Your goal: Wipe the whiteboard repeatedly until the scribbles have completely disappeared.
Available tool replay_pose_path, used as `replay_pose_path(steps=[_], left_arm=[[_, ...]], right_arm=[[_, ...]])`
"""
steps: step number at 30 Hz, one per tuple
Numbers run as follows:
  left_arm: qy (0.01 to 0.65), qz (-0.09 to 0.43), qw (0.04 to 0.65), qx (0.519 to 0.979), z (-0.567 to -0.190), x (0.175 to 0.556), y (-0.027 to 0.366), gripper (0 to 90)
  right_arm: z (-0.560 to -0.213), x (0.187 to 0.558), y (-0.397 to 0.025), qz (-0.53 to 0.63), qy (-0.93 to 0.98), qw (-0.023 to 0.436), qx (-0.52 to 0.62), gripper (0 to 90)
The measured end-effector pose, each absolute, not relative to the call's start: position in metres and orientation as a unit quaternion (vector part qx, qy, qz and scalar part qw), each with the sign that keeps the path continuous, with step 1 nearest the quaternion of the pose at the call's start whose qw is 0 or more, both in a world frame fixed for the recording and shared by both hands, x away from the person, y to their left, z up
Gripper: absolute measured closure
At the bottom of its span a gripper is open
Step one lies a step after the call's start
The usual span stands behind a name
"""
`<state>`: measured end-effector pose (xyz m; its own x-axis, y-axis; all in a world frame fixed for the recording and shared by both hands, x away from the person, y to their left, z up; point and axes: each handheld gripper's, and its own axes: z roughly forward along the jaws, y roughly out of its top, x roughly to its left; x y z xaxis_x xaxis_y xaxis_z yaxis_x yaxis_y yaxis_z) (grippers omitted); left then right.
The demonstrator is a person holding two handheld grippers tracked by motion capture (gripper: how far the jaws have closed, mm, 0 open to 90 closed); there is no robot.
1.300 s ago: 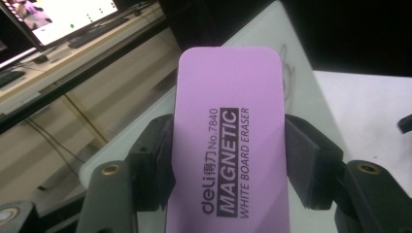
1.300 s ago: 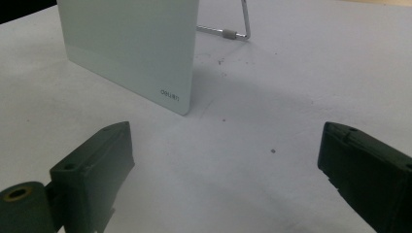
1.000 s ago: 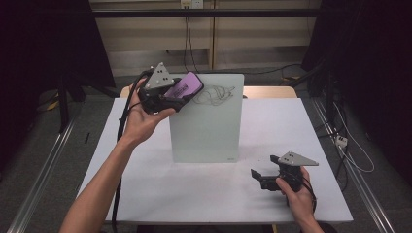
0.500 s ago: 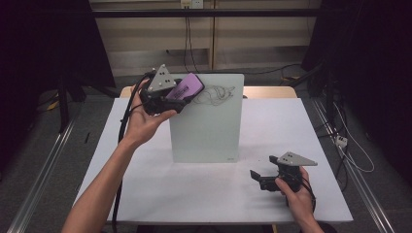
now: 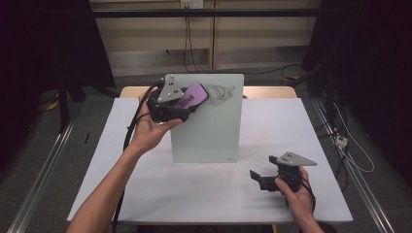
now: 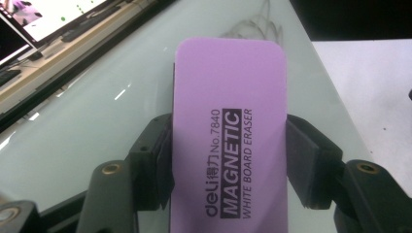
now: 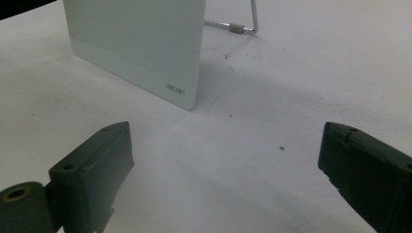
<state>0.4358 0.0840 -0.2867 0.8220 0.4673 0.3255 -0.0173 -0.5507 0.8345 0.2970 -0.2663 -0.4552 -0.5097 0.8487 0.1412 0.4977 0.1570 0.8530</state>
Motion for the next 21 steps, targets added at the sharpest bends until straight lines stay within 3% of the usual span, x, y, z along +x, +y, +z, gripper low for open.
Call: replay_pose_path(steps=[8,21], left_arm=[[0.135,0.254,0.457,0.842,-0.297,0.433,0.083,40.7],[0.154,0.276,0.468,0.825,-0.272,0.442,0.104,40.8]], right_arm=[[-0.455,0.297,-0.266,0.461,0.737,0.19,0.457,5.9],[-0.455,0.297,-0.267,0.462,0.737,0.189,0.456,5.9]])
